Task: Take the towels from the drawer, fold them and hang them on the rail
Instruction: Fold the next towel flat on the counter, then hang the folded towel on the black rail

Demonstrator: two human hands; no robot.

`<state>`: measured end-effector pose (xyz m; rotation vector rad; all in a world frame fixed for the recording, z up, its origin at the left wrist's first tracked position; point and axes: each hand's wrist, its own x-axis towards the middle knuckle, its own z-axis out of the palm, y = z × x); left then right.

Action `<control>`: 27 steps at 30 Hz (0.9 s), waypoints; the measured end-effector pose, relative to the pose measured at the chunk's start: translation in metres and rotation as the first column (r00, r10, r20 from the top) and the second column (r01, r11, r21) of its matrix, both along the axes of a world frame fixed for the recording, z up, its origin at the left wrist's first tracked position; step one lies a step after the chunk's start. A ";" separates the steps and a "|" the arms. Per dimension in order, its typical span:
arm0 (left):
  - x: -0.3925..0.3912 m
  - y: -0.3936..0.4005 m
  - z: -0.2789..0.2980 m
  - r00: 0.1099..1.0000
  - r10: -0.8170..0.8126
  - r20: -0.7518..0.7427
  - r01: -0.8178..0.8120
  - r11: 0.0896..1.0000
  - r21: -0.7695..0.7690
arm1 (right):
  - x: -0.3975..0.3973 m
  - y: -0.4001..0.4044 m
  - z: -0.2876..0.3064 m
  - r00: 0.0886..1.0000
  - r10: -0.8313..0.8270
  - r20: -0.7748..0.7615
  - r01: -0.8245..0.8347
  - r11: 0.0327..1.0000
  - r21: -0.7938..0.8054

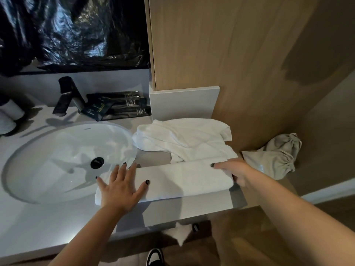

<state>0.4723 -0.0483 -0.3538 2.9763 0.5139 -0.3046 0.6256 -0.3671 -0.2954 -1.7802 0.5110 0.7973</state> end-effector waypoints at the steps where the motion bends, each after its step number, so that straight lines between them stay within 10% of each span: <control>1: -0.002 -0.001 0.000 1.000 0.012 -0.007 -0.012 1.000 0.002 | -0.004 0.000 -0.001 0.999 -0.012 0.037 0.013 1.000 -0.006; 7: -0.005 -0.015 0.012 0.992 0.103 -0.075 -0.110 0.989 -0.098 | -0.018 0.002 0.011 0.910 0.081 0.406 -0.048 0.995 -0.092; 13: -0.005 -0.054 0.056 0.922 0.207 0.327 0.044 0.784 -0.619 | -0.035 0.018 0.075 0.584 0.413 0.699 -0.373 0.901 -0.220; 27: 0.018 -0.119 0.222 0.790 0.066 0.609 0.424 0.659 -0.621 | -0.077 0.003 0.284 -0.100 0.449 0.888 -0.588 0.693 -0.417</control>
